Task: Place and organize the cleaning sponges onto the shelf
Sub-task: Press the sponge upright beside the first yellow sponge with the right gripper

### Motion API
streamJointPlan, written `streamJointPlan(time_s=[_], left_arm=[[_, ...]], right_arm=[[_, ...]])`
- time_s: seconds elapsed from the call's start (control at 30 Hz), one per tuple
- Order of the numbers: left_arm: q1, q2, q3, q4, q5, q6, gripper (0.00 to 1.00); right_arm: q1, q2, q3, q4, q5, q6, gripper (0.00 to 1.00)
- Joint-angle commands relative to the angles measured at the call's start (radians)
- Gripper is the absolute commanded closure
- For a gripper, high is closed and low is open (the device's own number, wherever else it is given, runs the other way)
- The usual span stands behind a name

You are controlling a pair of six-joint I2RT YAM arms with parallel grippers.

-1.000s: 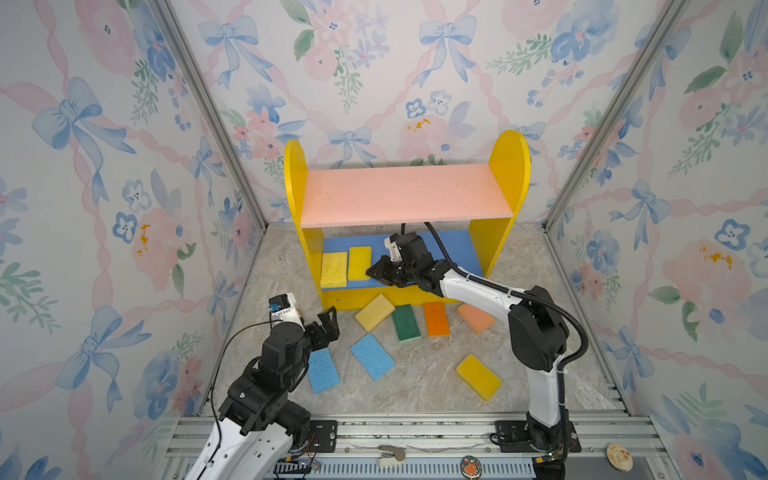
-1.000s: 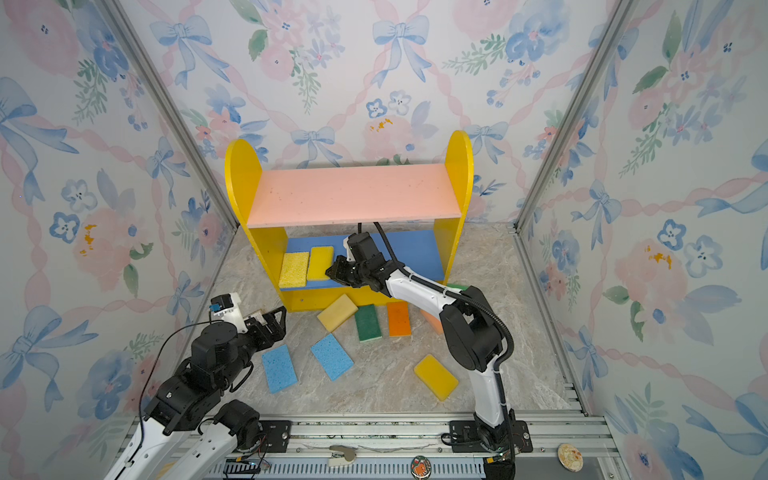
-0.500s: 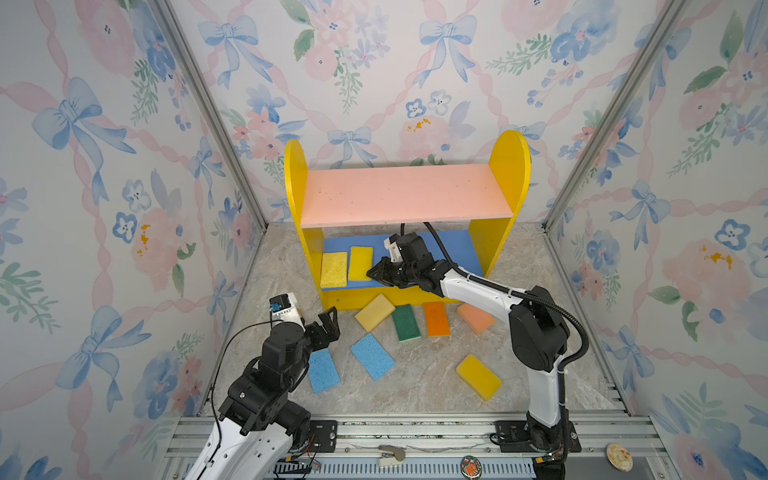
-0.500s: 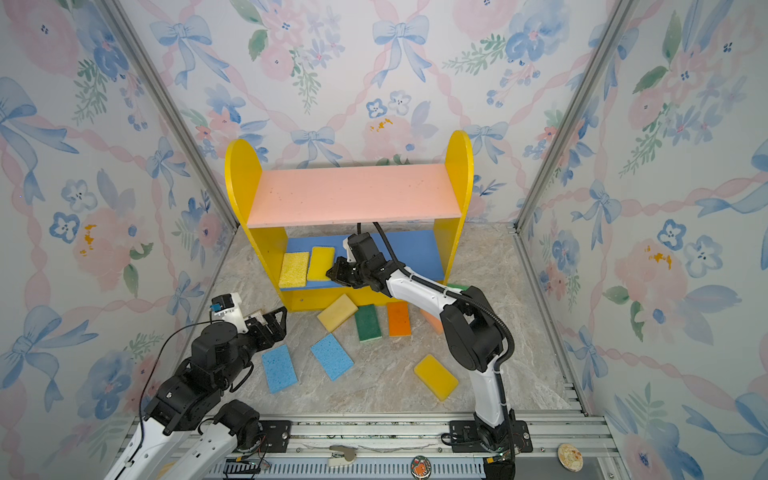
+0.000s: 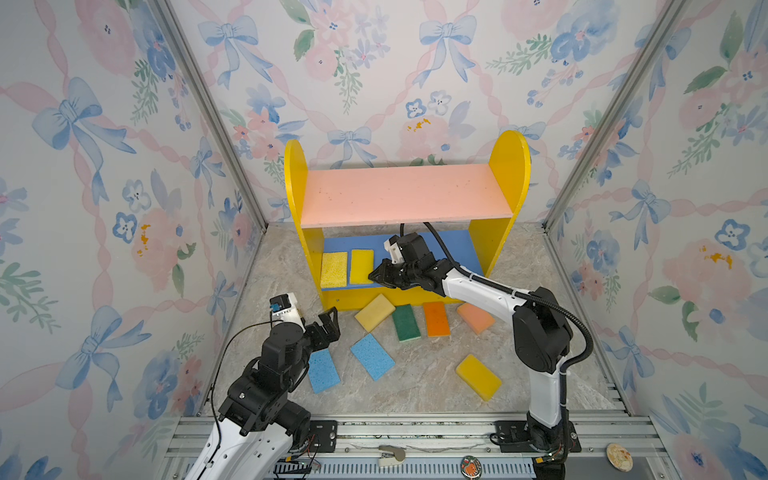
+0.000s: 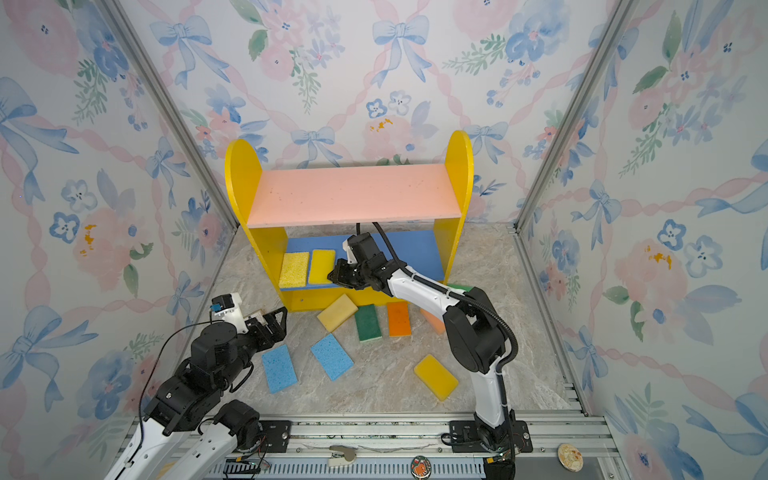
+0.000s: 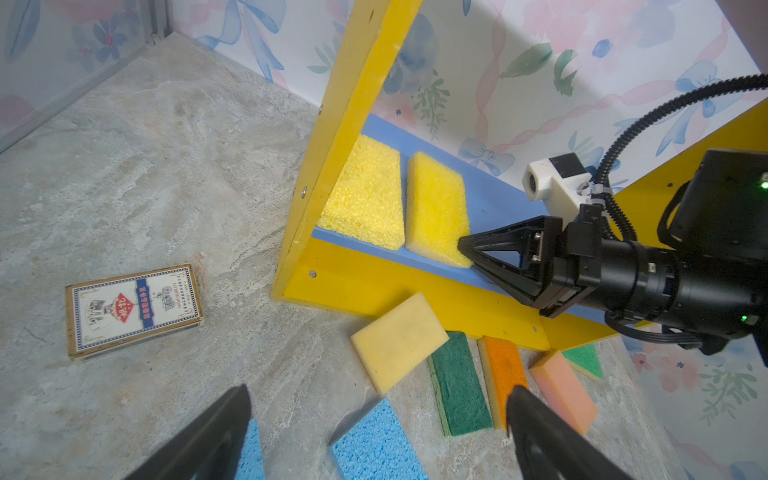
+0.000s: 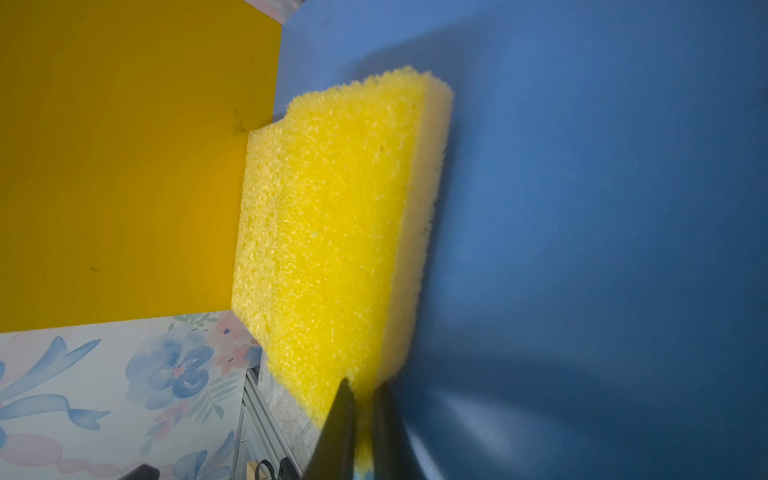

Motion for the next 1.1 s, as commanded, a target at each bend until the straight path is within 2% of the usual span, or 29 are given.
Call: streamJointPlan(time_s=[0.0,0.23,0.43,0.57,0.8,1.07], left_arm=[[0.007,-0.010,0.018,-0.015,0.012,0.014,0.02],[0.007,-0.017,0.018,-0.016,0.012,0.014,0.02],[0.007,-0.017,0.019,-0.016,0.014,0.012,0.02],[0.006,-0.020,0.019,-0.017,0.016,0.014,0.02],[0.007,-0.020,0.019,-0.017,0.018,0.014,0.02],[0.007,-0.019,0.019,-0.016,0.018,0.014,0.02]], right_arm=[[0.012,0.001,0.035,-0.076,-0.019,-0.031,0.88],[0.025,0.023,0.067,-0.086,-0.024,-0.033,0.87],[0.031,0.042,0.074,-0.070,-0.030,-0.014,0.76],[0.034,0.043,0.071,-0.053,-0.021,0.001,0.76],[0.025,-0.006,0.017,-0.022,0.049,0.023,0.89],[0.012,-0.003,0.020,-0.017,0.051,0.023,0.90]])
